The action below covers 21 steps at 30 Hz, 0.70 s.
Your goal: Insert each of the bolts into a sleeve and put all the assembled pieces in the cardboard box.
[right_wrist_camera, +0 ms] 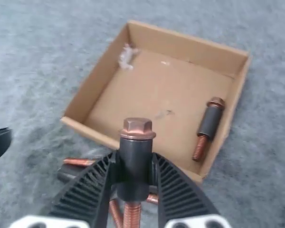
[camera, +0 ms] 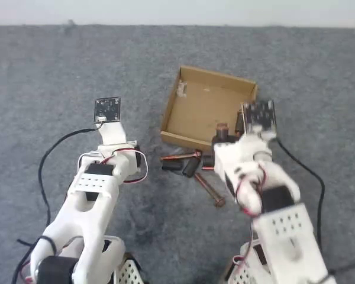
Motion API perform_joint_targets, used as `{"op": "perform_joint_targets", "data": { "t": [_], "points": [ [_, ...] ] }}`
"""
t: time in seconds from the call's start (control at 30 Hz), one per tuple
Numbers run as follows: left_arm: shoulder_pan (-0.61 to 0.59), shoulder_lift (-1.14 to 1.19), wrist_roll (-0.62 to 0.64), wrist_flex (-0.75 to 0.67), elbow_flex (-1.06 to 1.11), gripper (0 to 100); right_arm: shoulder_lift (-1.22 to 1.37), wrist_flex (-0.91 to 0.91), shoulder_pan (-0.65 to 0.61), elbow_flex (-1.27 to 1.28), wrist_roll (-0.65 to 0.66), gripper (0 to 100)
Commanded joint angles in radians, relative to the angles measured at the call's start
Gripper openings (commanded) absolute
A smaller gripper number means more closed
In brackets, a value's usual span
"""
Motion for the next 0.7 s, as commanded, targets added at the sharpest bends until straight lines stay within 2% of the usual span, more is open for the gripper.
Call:
{"op": "perform_joint_targets", "data": {
  "t": [0.0,0.2,0.53,0.67],
  "points": [
    [-0.003,0.006,-0.011,0.002,-0.05,1,0.193,-0.008,0.036,-0.184,0.018,0.8],
    [-0.003,0.003,-0.011,0.002,-0.05,1,0.489,-0.027,0.042,-0.385,0.018,0.8],
    [-0.003,0.002,-0.011,0.002,-0.05,1,0.885,-0.051,0.156,-0.667,0.018,0.8],
    [-0.003,0.002,-0.011,0.002,-0.05,1,1.012,-0.048,0.162,-0.727,0.021,0.9]
  ]
}}
